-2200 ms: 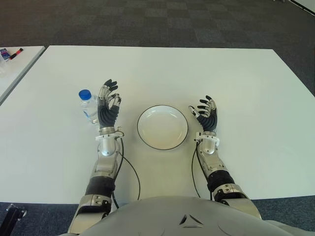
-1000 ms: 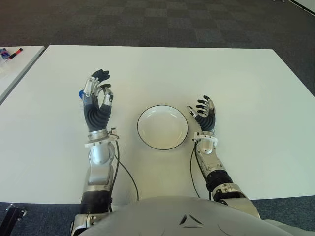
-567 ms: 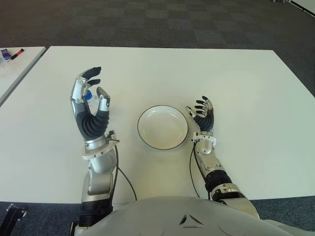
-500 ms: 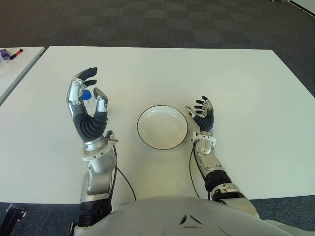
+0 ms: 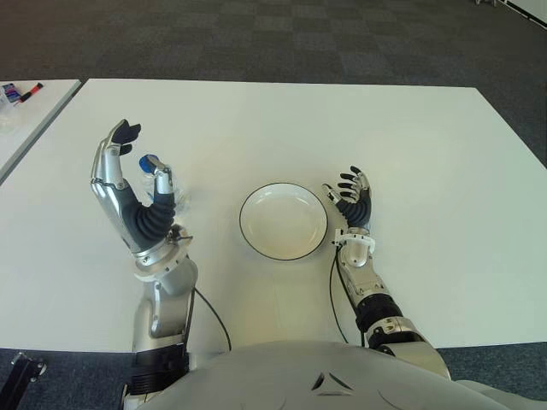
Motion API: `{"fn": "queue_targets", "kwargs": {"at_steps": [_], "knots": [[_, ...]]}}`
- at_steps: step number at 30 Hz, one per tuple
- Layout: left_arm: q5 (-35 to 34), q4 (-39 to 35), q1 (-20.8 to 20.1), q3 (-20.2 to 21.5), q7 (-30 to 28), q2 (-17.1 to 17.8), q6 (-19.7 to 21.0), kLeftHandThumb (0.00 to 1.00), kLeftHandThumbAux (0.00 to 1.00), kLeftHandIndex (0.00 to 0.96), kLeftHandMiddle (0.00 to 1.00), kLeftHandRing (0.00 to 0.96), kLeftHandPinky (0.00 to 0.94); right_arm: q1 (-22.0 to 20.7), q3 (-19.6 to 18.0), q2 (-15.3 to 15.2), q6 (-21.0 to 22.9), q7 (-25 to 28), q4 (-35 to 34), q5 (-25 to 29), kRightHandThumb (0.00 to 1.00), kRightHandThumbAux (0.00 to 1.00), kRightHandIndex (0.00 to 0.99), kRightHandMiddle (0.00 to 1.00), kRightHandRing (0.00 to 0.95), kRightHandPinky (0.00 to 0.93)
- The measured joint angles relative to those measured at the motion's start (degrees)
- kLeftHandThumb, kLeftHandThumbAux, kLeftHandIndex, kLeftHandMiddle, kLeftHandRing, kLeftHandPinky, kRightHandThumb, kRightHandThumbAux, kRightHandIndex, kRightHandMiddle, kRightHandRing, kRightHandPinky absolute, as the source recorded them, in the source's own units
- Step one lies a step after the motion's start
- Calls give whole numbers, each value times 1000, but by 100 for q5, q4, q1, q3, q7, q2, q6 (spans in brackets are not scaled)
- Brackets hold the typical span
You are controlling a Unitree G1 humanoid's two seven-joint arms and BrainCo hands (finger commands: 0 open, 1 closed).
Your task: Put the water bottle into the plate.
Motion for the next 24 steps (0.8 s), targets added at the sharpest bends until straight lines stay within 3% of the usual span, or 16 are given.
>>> {"fn": "queue_targets", "kwargs": {"at_steps": [13, 24], "knots": [[166, 362, -110, -26, 412, 431, 366, 626, 527, 185, 287, 299, 325, -14, -15, 25, -24, 16, 26, 6, 706, 710, 173, 321, 359, 405], [153, 631, -148, -180, 425, 653, 686, 637, 533, 171, 276, 299, 328, -13, -10, 29, -24, 17, 21, 1, 701, 716, 170, 328, 367, 408]]}}
